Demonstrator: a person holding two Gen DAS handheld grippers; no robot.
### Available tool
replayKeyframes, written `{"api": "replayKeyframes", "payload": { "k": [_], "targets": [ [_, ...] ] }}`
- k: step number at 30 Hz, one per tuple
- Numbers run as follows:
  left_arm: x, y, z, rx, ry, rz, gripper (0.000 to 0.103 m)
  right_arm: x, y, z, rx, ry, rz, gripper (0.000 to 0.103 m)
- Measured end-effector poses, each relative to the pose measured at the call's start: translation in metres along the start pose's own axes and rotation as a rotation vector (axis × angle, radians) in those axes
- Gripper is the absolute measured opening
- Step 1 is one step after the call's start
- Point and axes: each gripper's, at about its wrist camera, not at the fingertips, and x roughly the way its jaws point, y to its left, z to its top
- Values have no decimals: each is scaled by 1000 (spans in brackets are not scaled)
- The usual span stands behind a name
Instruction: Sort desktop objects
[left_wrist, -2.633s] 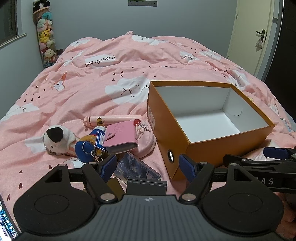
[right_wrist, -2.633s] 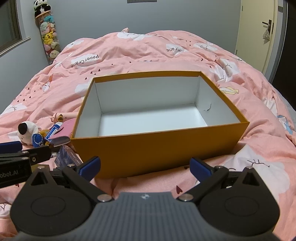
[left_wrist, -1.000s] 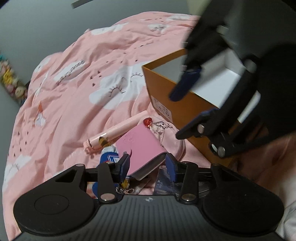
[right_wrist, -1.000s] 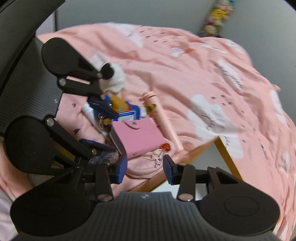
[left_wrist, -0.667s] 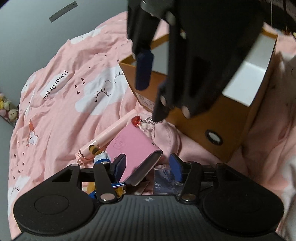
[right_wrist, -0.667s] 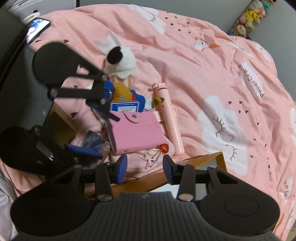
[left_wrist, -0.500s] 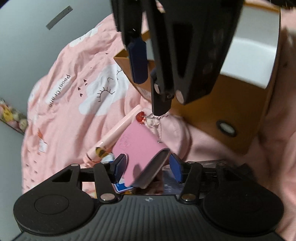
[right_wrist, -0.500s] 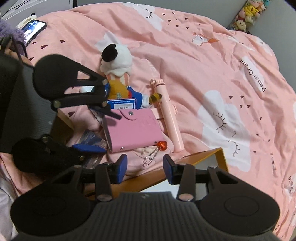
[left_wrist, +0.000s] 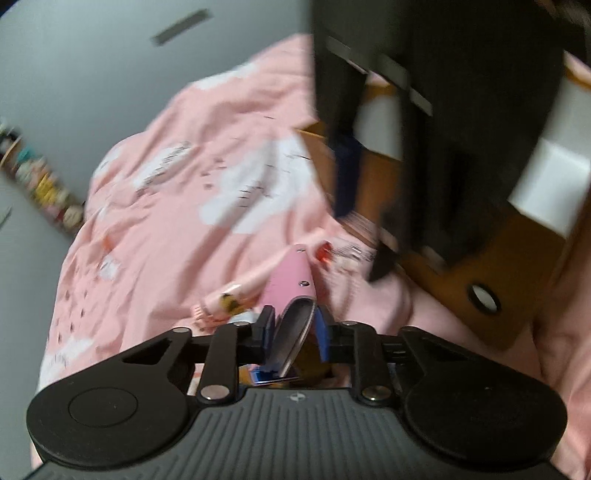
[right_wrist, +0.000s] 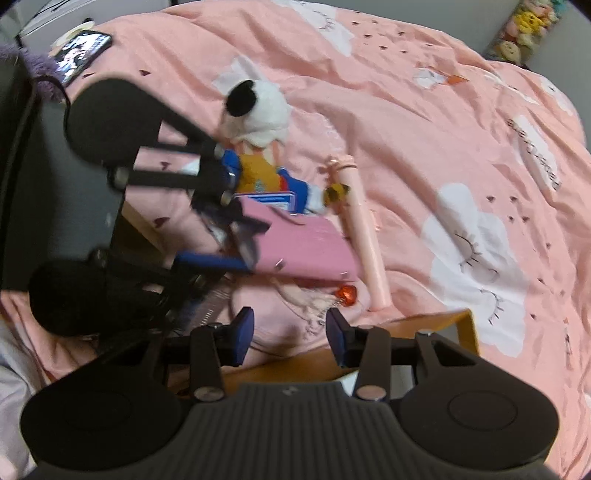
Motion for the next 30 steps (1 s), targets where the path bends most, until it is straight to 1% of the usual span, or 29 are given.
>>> {"api": "replayKeyframes", "payload": {
  "k": [2,5,6,7,10,12,13,16,18,19,21,24,26,30],
  "targets": [
    [-5,16,-1,-86,-14,12,21,4,5,5,-25,17,29,45],
    [-9,34,-3,-188,-15,-1,19,17,15,14,-81,71,43,45],
    [-11,38,-4,-211,-17,-4,5,22,18,17,-101,96,42,45],
    [-11,42,-5,-230,-12,-10,1,28,21,19,-119,121,40,45],
    [-9,48,-10,-269,-2,-19,1,44,26,26,-165,189,49,45],
    [-8,45,-15,-270,14,-7,1,54,29,28,-187,227,65,45],
    [-6,46,-16,-274,21,-14,1,59,30,29,-198,247,67,45],
    [-8,45,-20,-280,21,-30,1,73,35,29,-236,294,35,43],
    [-11,41,-22,-270,19,-28,1,80,36,29,-240,310,17,38],
    [-13,39,-22,-266,19,-28,1,82,36,30,-233,313,25,36],
    [-14,37,-23,-256,21,-31,2,82,39,30,-234,315,34,23],
    [-17,34,-23,-239,19,-28,2,76,48,27,-260,296,14,13],
    [-20,33,-24,-232,16,-35,5,68,49,27,-250,273,-6,10],
    [-27,34,-23,-230,4,-48,15,48,40,29,-174,209,-52,9]
  ]
}}
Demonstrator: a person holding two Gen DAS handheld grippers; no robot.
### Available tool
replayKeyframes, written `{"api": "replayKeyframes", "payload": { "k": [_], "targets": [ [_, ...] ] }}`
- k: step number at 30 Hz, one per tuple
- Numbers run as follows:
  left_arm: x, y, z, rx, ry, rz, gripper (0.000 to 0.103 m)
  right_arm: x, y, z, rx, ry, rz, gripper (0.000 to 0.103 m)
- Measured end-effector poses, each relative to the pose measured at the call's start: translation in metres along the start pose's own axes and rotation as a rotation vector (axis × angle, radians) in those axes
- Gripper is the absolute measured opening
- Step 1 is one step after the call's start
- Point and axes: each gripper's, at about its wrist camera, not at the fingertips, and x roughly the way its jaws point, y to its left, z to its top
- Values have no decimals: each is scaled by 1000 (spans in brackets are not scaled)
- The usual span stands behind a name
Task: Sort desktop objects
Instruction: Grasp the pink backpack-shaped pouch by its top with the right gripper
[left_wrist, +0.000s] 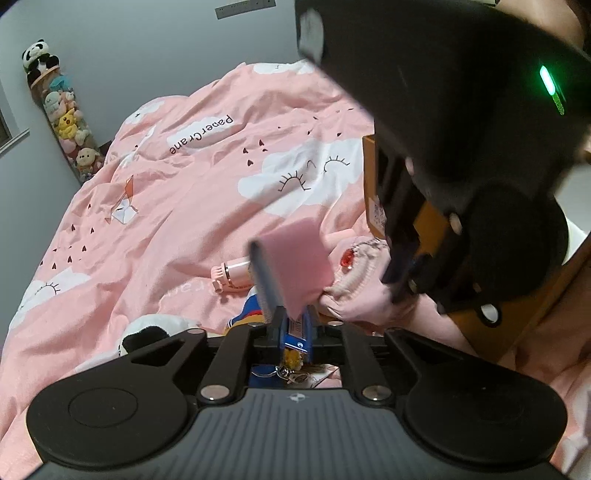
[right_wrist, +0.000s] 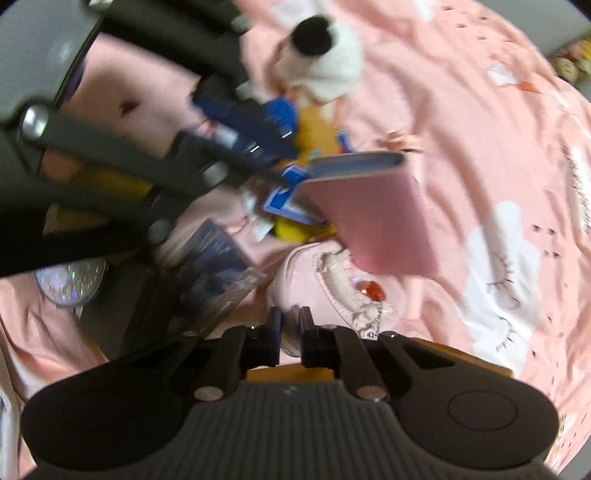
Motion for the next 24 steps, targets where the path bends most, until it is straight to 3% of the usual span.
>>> {"api": "replayKeyframes", "payload": {
  "k": [3,12,19,23,24],
  "targets": [
    [-4,0,1,-2,4,1,20,-15,-11,-2,87,-54,-7,7],
    [-12,6,4,-38,18,9,24,-53,-41,-1,460,-222,113,5],
    [-14,9,2,-49,50,27,24,-53,-38,9,574,-301,214,5],
    [-13,11,-4,-58,77,36,24,-39,-33,17,587,-311,230,14],
    [-13,12,-5,-62,83,34,24,-38,-34,18,590,-316,226,22]
  ]
}}
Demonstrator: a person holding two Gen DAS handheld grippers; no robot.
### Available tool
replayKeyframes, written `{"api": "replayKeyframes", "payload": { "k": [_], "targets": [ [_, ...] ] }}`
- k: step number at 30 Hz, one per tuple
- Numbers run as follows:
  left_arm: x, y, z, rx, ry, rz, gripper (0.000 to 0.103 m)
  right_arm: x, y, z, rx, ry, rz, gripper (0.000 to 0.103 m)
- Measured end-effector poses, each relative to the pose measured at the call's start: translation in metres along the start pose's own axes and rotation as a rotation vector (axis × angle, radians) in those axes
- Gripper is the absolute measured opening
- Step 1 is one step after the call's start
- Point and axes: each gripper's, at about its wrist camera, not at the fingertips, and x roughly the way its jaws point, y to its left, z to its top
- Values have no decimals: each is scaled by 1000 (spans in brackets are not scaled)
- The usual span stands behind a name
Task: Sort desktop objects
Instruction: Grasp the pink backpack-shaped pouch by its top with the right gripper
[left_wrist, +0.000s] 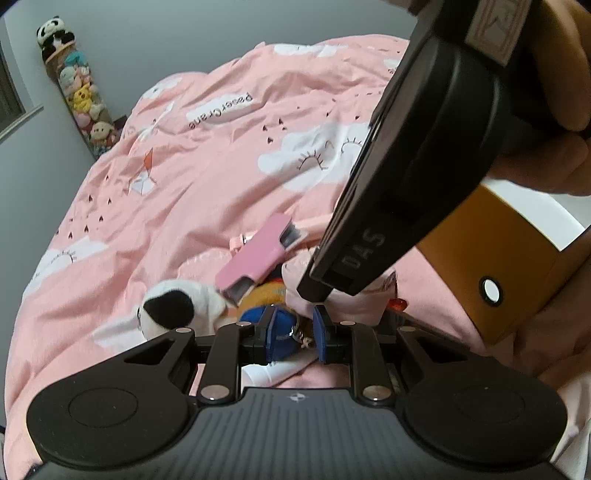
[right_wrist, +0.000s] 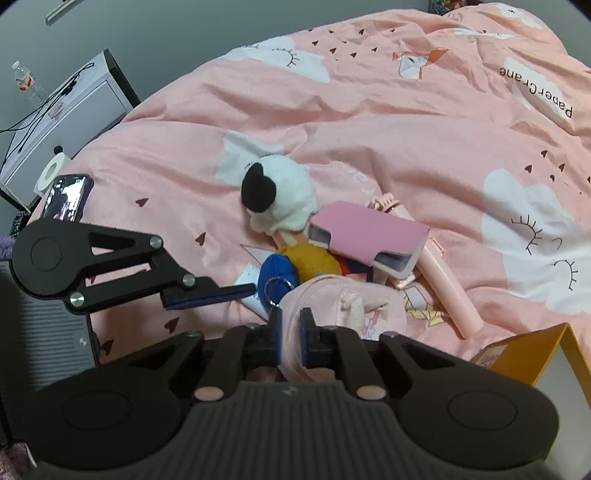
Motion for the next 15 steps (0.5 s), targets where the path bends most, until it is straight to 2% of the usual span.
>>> {"api": "replayKeyframes", "payload": {
  "k": [2,7,14,15],
  "targets": [
    [0,0,-2,-2,5,-2,24,-2,0,-1,1,-10,-15,26],
    [0,1,-5,-3,24,2,24,-11,1,-13,-47,-8,-83,26],
    [0,5,-9,-21,33,-7,24,-6,15,-41,-204,29,-126,27],
    [0,5,-9,-22,34,-5,24,-3,19,-44,-239,32,-141,30]
  ]
}}
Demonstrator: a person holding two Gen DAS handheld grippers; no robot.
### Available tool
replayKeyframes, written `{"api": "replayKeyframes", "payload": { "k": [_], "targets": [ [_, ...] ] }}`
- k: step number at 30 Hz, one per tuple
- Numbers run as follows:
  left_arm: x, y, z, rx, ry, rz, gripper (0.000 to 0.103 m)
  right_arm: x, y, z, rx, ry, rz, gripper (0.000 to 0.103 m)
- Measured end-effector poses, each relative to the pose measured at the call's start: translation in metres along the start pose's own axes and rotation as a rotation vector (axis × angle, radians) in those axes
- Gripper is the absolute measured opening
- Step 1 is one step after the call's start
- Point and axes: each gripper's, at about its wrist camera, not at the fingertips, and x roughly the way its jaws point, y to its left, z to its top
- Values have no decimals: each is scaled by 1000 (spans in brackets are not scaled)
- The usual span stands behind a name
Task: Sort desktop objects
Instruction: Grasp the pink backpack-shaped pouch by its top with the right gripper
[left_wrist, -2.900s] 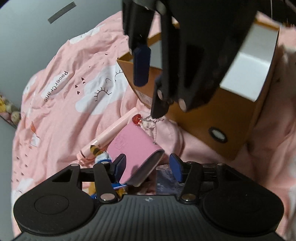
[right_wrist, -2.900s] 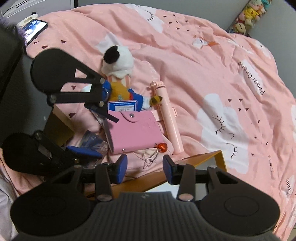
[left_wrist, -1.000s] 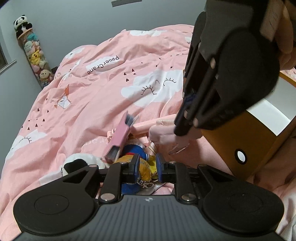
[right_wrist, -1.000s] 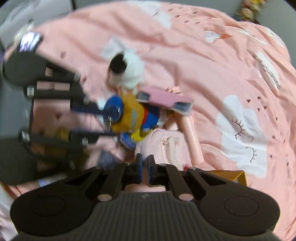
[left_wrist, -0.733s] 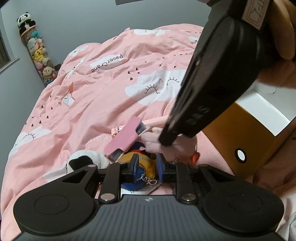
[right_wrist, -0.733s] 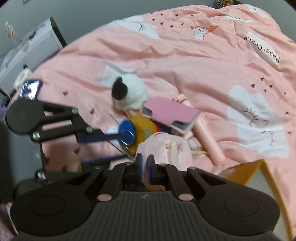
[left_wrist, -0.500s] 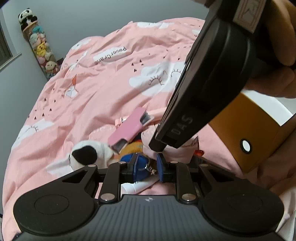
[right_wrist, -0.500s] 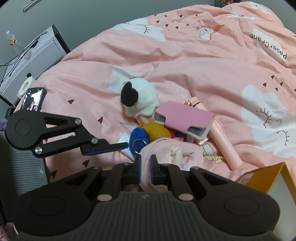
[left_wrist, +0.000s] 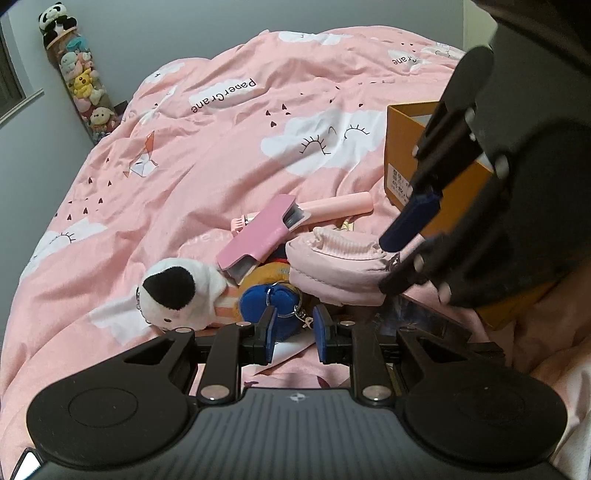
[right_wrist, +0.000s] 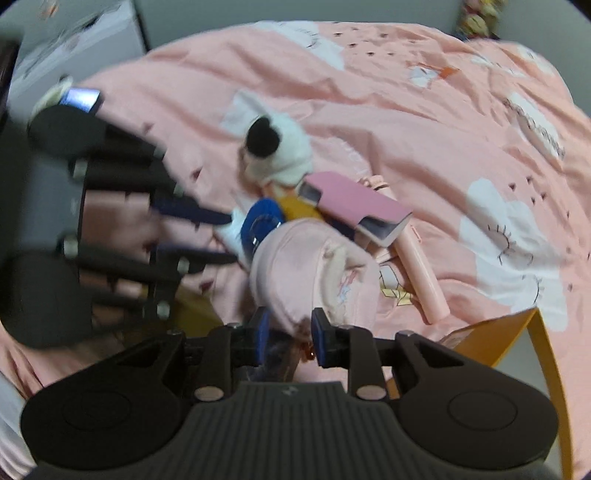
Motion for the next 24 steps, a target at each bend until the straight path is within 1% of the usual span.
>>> {"api": "replayKeyframes", "payload": {
  "k": [2,4,5,8,10,12,13,15,17,19,21,24],
  "targets": [
    [0,0,0,0,-1,0,24,5,9,-3,-58,-2,-33,39],
    [-1,0,0,2,-6,2,24,12,18,-4,-130,0,-71,42],
    [-2,-1,0,3,-7,3,24,16,23,-5,-170,6,-93,46],
    [-2,-1,1,2,-7,7,24,28,35,-8,-272,22,-161,46],
    [-1,-1,1,2,-7,7,24,31,39,-9,-304,24,-200,45],
    [-2,-1,1,3,-9,7,24,33,39,-10,-319,20,-241,40],
    [-2,-2,1,3,-10,7,24,32,36,-10,-309,13,-246,35],
    [-3,-2,1,1,-14,5,24,27,28,-8,-260,-5,-247,30],
    [-3,-2,2,-2,-16,6,24,17,18,-3,-184,-17,-244,29],
    [-4,-2,4,-6,-19,8,24,6,3,3,-86,-25,-218,28],
    [-3,-3,5,-10,-21,7,24,-7,-14,10,30,-21,-169,28],
    [-3,-4,6,-7,-23,7,24,-16,-43,18,233,21,-60,28]
  ]
}}
